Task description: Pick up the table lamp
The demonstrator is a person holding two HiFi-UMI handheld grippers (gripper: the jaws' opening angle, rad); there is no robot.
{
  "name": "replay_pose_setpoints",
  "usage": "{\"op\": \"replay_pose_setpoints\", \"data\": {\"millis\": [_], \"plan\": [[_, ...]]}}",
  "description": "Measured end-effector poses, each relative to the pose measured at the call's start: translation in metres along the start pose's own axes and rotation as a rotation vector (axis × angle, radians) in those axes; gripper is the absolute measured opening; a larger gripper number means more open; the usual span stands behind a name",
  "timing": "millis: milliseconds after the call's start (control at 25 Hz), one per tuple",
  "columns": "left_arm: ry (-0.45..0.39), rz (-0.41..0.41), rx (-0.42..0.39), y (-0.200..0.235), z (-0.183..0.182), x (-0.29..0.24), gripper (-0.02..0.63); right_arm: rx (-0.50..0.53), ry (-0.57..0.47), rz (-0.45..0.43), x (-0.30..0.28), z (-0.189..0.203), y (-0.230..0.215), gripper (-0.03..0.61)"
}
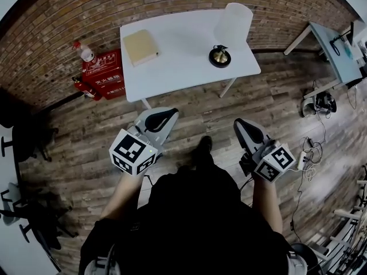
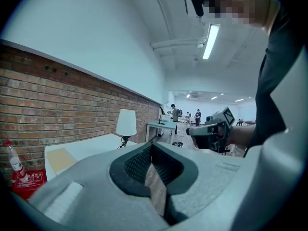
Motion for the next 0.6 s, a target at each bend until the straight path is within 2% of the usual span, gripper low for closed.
{"op": "replay_pose_setpoints", "data": {"millis": [320, 600], "plan": [[0.015, 0.012, 0.001, 0.044, -0.009, -0.097, 0.008, -0.027, 0.036, -0.001, -0.039, -0.024, -0.094, 0.015], [0.002, -0.016, 0.001, 0.077, -0.015, -0.189, 0.008, 0.062, 0.024, -0.071, -0.069, -0.052, -0.174, 0.015]]}}
Point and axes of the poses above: the fingertips, and each gripper's own axes: x backward along the fingers, y to its left, z out of its underside, the point moved 2 cm from there along x, backward along the fingers, and after that the axes turned 11 degrees about -y, right-handed, at the moved point
